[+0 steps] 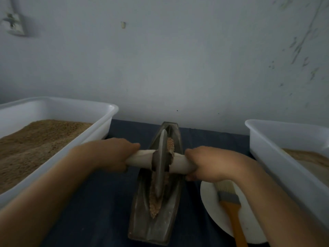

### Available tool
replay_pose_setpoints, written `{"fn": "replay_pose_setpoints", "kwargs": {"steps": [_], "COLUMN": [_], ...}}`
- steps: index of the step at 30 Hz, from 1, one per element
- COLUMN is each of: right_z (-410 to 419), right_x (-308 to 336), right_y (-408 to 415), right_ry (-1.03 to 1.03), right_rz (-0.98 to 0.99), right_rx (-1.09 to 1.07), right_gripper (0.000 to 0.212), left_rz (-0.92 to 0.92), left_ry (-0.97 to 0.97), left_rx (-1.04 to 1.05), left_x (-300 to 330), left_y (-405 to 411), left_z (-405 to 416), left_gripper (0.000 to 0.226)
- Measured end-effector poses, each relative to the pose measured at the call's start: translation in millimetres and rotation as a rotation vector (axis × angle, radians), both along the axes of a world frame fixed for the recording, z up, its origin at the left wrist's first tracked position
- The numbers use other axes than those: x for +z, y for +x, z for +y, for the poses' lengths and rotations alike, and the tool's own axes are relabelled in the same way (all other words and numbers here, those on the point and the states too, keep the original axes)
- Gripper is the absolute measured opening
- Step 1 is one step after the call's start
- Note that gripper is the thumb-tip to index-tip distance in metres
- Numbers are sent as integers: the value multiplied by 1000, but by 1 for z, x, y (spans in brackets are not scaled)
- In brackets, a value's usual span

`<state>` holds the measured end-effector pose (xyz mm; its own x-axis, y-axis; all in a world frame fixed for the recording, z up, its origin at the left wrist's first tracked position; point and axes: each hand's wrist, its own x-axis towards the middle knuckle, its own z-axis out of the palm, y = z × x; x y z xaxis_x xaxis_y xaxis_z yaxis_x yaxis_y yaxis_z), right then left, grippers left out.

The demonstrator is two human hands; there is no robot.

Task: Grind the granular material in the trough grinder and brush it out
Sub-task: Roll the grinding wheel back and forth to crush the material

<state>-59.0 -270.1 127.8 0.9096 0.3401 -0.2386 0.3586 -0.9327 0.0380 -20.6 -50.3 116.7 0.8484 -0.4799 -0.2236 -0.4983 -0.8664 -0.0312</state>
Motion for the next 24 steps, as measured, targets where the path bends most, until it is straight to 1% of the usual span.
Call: {"fn": "replay_pose_setpoints", "kwargs": {"steps": [3, 6, 8, 10, 11, 13, 16, 18, 20, 22, 24], "right_z": [1, -1, -1, -3, -4, -7, -12, -13, -13, -13, -13], "right_x": [10, 13, 8, 1, -4, -16, -37, -47, -51, -50, -45], "right_y": [-11, -11, -4, 5, 10, 21, 35, 41, 44, 43, 40], "right_ry": [-16, 6, 17, 20, 27, 52, 53, 49, 71, 86, 58], "right_rz": [71, 119, 108, 54, 15, -103, -408, -582, -645, -631, -577], "right_rx": [37, 36, 17, -15, -37, -77, -69, -52, -42, -29, -19], "right_gripper": [38, 35, 34, 36, 37, 35, 28, 28, 30, 30, 27], "left_rz": [130, 173, 166, 67, -11, -214, -509, -625, -674, -668, -618], "left_ry": [25, 25, 8, 0, -4, -38, -121, -170, -188, -190, -157], "left_rx": [-35, -34, -5, 31, 45, 64, 98, 116, 111, 93, 80], "left_x": [12, 14, 10, 4, -1, -14, -36, -46, -49, -48, -43], "left_y": [-12, -12, -8, 0, 5, 15, 27, 32, 35, 36, 34], "left_z": [5, 7, 4, -1, -4, -9, -16, -19, -19, -18, -15], "left_gripper": [33, 31, 27, 32, 37, 37, 35, 41, 41, 38, 37]}}
